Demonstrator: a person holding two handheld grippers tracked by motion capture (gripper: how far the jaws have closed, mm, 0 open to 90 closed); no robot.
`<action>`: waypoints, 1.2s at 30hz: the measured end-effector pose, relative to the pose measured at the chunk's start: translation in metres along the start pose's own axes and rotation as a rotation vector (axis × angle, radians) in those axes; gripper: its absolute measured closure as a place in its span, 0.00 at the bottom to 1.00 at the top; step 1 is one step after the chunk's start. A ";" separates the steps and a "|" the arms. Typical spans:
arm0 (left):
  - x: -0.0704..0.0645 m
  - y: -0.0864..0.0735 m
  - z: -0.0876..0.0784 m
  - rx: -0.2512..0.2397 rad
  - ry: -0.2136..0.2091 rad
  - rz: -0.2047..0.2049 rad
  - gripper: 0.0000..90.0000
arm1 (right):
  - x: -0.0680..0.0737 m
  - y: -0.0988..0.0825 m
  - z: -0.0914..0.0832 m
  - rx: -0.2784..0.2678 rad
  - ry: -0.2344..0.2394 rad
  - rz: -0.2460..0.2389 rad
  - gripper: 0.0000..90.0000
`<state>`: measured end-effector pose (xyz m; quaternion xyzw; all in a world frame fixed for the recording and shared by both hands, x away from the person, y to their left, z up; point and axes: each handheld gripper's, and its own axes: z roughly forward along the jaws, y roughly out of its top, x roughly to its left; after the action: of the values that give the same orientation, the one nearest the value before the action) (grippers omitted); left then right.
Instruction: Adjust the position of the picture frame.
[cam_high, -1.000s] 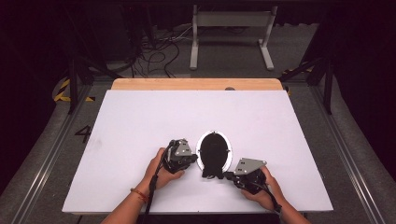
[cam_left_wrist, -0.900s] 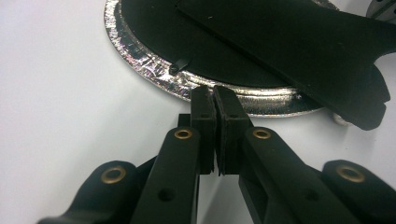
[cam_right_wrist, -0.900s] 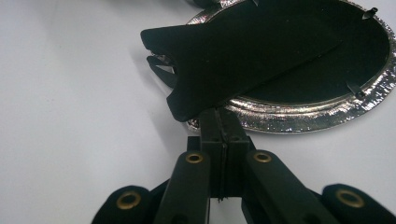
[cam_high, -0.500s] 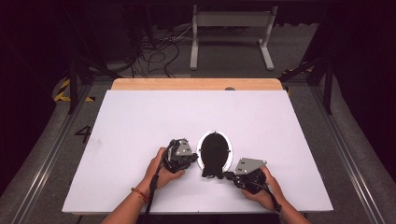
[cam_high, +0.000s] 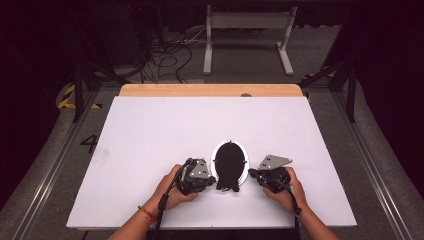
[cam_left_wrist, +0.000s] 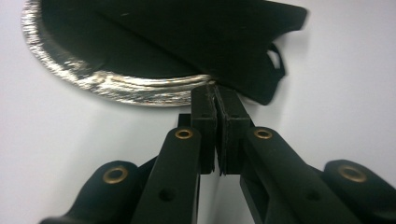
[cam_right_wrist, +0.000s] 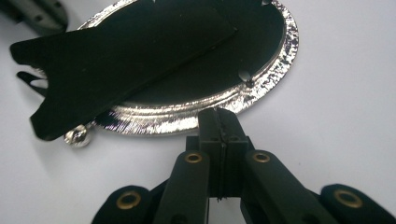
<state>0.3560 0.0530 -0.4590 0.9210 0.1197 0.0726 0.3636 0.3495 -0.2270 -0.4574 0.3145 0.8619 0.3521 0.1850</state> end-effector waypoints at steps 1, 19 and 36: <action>0.000 0.000 0.000 0.000 0.000 0.000 0.97 | -0.001 0.001 0.001 -0.002 0.002 0.008 1.00; 0.006 -0.003 -0.016 -0.017 0.059 -0.023 0.94 | 0.001 0.003 0.001 -0.014 -0.003 -0.019 0.99; -0.001 -0.041 -0.070 -0.146 0.219 -0.072 0.47 | 0.008 0.004 -0.038 -0.035 0.091 -0.053 0.82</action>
<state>0.3326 0.1274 -0.4360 0.8738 0.1859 0.1682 0.4167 0.3243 -0.2380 -0.4290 0.2719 0.8713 0.3758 0.1603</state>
